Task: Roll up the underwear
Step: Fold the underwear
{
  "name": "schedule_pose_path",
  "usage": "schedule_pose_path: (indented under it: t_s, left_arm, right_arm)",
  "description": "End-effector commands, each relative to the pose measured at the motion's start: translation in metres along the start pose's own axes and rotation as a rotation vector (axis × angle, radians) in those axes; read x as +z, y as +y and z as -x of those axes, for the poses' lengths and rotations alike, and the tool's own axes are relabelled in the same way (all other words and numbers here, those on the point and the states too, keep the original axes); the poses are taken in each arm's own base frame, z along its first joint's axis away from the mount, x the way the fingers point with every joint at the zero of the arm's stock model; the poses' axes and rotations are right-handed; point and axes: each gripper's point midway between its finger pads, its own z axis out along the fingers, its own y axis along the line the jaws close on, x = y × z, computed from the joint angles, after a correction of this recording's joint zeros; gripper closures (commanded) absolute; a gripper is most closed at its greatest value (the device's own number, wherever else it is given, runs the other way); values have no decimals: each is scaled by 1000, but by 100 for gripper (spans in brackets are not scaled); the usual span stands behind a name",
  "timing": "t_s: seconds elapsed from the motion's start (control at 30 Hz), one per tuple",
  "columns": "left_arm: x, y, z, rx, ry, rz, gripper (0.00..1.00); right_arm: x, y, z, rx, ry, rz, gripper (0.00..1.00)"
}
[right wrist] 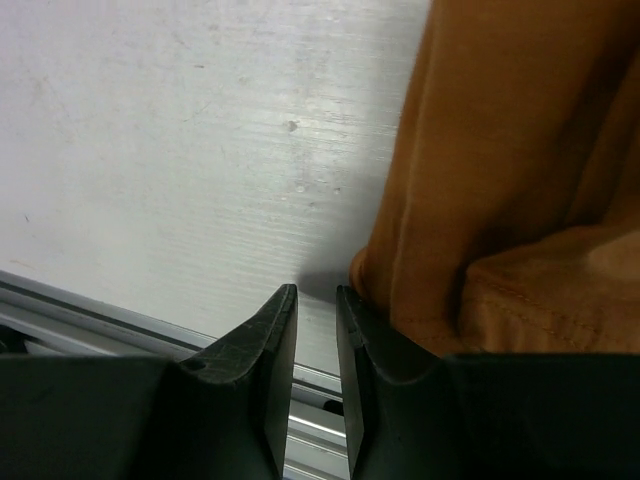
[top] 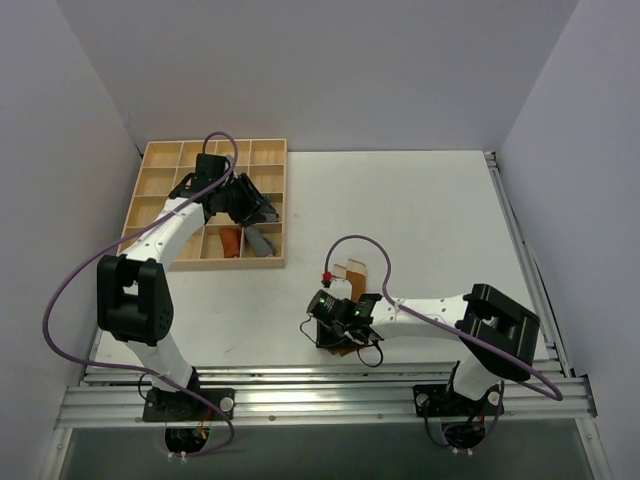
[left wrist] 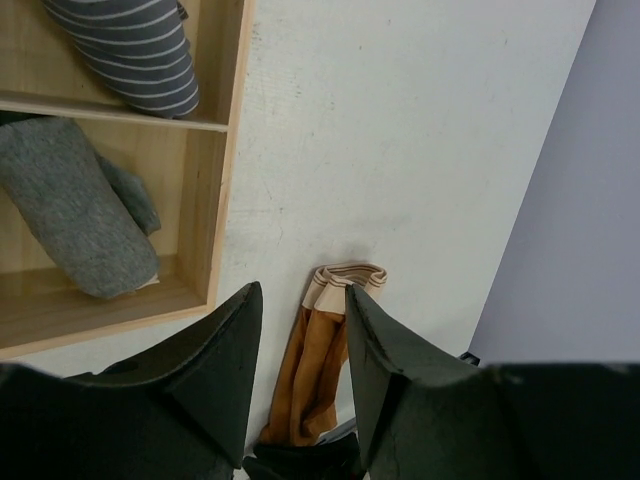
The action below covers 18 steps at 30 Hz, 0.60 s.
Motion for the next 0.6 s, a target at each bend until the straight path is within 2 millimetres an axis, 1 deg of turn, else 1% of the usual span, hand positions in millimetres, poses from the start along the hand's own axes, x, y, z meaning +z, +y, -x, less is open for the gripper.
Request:
schedule_pose_path:
  t_s: [0.0,0.03,0.07,0.13,0.17,0.3,0.33,0.37,0.4,0.43,0.5,0.57]
  left_arm:
    - [-12,-6,-5,31,2,-13,53]
    - [-15,-6,-6,34,1,-14,53]
    - [-15,-6,-6,43,2,-13,53]
    - [-17,-5,-7,46,7,-2,53]
    - [-18,-6,-6,50,4,-3,53]
    - [-19,-5,-6,54,6,3,53]
    - [-19,-5,-6,57,5,5,53]
    - [-19,-5,-7,53,7,5,53]
    - [-20,-5,-6,49,5,4,53]
    - [-21,-7,-6,49,3,1,53]
    - [-23,-9,-7,45,4,-7,53]
    - [-27,-11,-7,48,-4,-10,53]
  right_arm:
    - [-1,-50,-14,81,-11,-190,81]
    - [-7,-54,-13,93,-21,-199,81]
    - [-12,-68,-14,100,-28,-246,81]
    - [-24,-74,-9,129,-55,-263,81]
    - [-29,-85,-9,133,-58,-303,81]
    - [-39,-109,-4,223,-53,-374,78]
    - [-41,-112,-1,235,-57,-382,77]
    - [-45,-118,-1,236,-49,-411,76]
    - [-46,-119,4,240,-54,-420,75]
    - [-48,-124,10,254,-57,-437,72]
    - [-52,-132,14,250,-50,-466,70]
    - [-54,-144,27,270,-56,-486,68]
